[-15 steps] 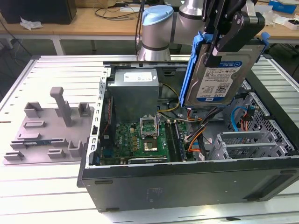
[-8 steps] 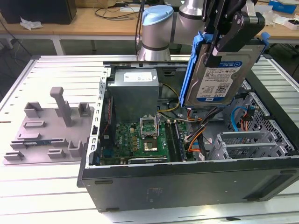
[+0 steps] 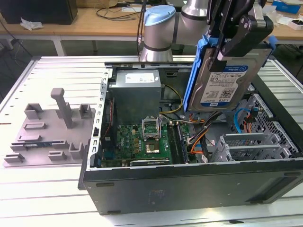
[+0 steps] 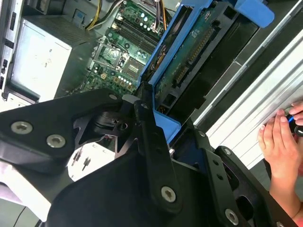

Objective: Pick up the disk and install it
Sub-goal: 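Insert the disk into the insertion slot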

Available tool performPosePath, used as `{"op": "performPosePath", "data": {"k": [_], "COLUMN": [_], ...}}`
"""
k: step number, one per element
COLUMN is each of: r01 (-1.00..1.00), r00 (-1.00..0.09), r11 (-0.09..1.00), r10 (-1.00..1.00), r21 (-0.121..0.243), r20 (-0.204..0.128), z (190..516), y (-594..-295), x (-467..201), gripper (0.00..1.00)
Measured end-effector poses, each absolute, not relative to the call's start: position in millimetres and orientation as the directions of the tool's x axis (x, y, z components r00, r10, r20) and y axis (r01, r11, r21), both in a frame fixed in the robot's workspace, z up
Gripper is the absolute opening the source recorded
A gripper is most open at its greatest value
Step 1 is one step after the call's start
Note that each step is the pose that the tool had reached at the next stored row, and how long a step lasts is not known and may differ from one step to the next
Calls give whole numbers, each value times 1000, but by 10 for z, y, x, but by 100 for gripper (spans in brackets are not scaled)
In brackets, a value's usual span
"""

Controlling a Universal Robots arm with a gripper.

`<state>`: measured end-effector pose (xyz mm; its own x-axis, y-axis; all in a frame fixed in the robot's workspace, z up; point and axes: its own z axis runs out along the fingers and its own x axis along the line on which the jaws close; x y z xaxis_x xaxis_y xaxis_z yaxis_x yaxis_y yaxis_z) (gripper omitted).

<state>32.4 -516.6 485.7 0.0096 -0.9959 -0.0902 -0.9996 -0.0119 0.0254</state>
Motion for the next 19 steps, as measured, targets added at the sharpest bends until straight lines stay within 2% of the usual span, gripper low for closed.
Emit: {"op": "performPosePath", "data": {"k": [7, 19], "r01": [-999, -999], "r00": [-37, -40], "r11": [35, 38], "r10": [-995, -996], "r21": [25, 25], "r20": [-89, -84], "z": [4856, 4855], "y": [-5208, -5289], "x": [325, 335], "gripper": [37, 37]}}
